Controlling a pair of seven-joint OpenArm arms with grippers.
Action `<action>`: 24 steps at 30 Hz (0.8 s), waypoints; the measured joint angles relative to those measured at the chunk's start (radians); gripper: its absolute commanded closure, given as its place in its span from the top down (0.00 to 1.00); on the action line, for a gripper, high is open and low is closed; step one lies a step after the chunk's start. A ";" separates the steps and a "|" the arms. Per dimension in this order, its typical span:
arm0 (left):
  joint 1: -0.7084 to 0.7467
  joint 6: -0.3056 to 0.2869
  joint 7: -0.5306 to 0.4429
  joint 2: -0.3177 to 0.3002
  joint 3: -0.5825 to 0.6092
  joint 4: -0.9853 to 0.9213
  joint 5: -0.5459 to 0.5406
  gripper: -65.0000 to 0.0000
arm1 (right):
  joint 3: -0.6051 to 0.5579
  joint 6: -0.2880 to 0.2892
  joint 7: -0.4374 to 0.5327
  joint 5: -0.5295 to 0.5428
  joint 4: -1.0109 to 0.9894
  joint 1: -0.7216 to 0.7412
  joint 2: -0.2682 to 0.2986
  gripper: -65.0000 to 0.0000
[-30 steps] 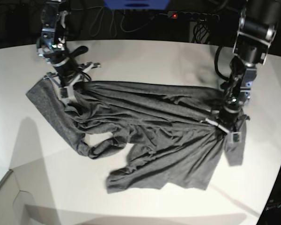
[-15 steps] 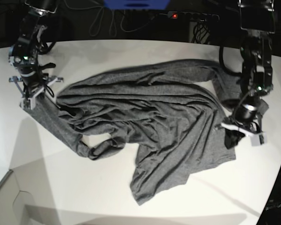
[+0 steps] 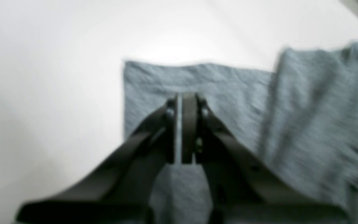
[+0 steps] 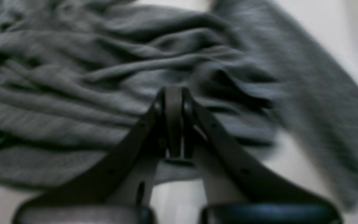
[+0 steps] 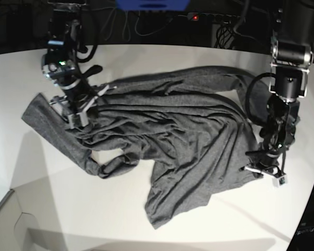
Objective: Layout the t-shirt on the table in an organized manner, then fold the t-shirt properly
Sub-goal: 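Stretch the shirt between both grippers, pulling them apart, then lay the shirt down and spread it flat with both grippers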
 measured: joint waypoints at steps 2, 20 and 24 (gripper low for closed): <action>-0.011 0.003 -0.068 0.000 0.037 -0.073 0.004 0.04 | -0.006 0.003 -0.023 -0.009 -0.061 0.020 0.000 0.00; 0.204 -0.016 -0.172 -0.169 0.073 0.003 -0.102 0.04 | 0.257 0.016 0.055 0.034 -0.203 0.055 0.081 0.00; 0.370 0.015 -0.098 -0.275 0.068 0.230 -0.247 0.04 | 0.351 0.005 0.039 0.011 -0.196 0.054 0.087 0.00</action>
